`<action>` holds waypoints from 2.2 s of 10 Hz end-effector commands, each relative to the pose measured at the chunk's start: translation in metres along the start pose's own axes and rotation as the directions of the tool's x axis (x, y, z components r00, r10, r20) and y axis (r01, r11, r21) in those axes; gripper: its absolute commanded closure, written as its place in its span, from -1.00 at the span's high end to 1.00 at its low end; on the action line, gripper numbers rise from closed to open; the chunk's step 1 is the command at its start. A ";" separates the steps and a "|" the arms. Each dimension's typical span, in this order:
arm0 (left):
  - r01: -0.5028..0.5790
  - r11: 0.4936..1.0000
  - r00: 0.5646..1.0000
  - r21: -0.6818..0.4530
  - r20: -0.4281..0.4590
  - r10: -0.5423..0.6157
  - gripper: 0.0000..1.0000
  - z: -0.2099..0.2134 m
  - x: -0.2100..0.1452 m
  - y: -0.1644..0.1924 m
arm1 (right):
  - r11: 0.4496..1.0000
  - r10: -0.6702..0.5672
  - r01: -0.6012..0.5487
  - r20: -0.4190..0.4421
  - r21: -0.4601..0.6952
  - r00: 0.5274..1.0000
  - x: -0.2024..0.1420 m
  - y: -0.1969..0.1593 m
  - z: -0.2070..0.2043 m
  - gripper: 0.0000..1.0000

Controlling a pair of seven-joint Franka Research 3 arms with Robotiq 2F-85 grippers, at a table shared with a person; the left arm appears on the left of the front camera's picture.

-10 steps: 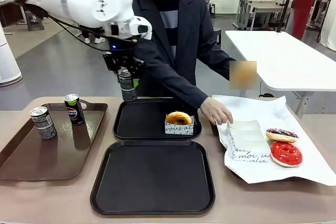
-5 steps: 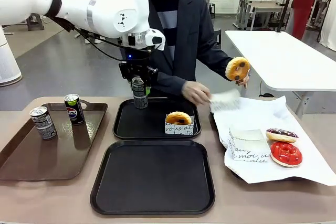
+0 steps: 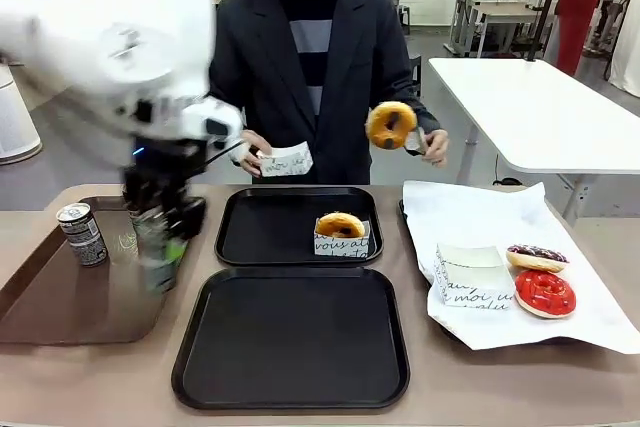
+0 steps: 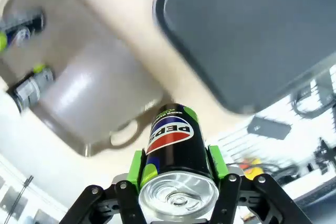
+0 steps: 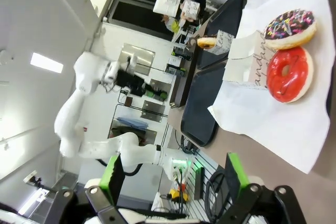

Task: Set up donuts and drinks on trays.
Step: Pick up one Pepsi coke and place it on the Flat Tray.

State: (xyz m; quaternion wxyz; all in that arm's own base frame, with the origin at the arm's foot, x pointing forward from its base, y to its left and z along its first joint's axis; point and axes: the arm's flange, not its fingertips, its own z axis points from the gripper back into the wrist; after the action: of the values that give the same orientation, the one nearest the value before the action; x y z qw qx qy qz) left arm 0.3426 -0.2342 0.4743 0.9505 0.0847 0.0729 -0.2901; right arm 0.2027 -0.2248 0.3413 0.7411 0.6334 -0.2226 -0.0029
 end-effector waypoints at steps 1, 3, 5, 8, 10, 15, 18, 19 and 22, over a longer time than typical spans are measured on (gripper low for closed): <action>-0.013 0.999 0.989 0.043 0.145 0.006 0.16 -0.023 -0.076 -0.003 | 1.000 0.015 -0.015 0.002 0.009 1.000 -0.002 0.001 0.000 1.00; -0.027 0.998 0.984 0.064 0.179 0.016 0.16 -0.021 -0.079 -0.005 | 1.000 0.015 -0.015 0.002 0.009 1.000 -0.002 0.001 0.000 1.00; -0.034 0.998 0.979 0.049 0.205 0.023 0.16 -0.019 -0.079 -0.004 | 1.000 0.015 -0.015 0.002 0.009 1.000 -0.002 0.001 0.000 1.00; -0.049 0.999 0.973 0.012 0.224 0.045 0.16 -0.014 -0.077 0.007 | 1.000 0.015 -0.015 0.002 0.009 1.000 -0.002 0.001 0.000 1.00; -0.071 0.997 0.968 -0.005 0.241 0.070 0.16 -0.004 -0.064 0.018 | 1.000 0.015 -0.015 0.002 0.009 1.000 -0.002 0.001 0.000 1.00; -0.070 0.992 0.961 -0.103 0.260 0.094 0.16 0.059 0.007 0.054 | 1.000 0.015 -0.015 0.002 0.009 1.000 -0.002 0.001 0.000 1.00; -0.045 0.965 0.950 -0.260 0.288 0.122 0.16 0.075 0.082 0.077 | 1.000 0.015 -0.015 0.002 0.009 1.000 -0.002 0.001 0.000 1.00; -0.050 0.958 0.953 -0.283 0.273 0.130 0.16 0.072 0.097 0.082 | 1.000 0.015 -0.015 0.002 0.009 1.000 -0.002 0.001 0.000 1.00; 0.001 0.982 0.982 -0.189 0.188 0.035 0.16 0.028 -0.007 0.046 | 1.000 0.015 -0.015 0.002 0.009 1.000 -0.002 0.001 0.000 1.00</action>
State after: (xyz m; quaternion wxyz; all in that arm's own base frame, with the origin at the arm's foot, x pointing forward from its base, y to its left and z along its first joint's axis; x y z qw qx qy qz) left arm 0.4369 -0.2233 0.5067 0.9678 -0.0546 0.0198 -0.2448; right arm 0.2022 -0.2251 0.3413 0.7410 0.6334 -0.2232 -0.0036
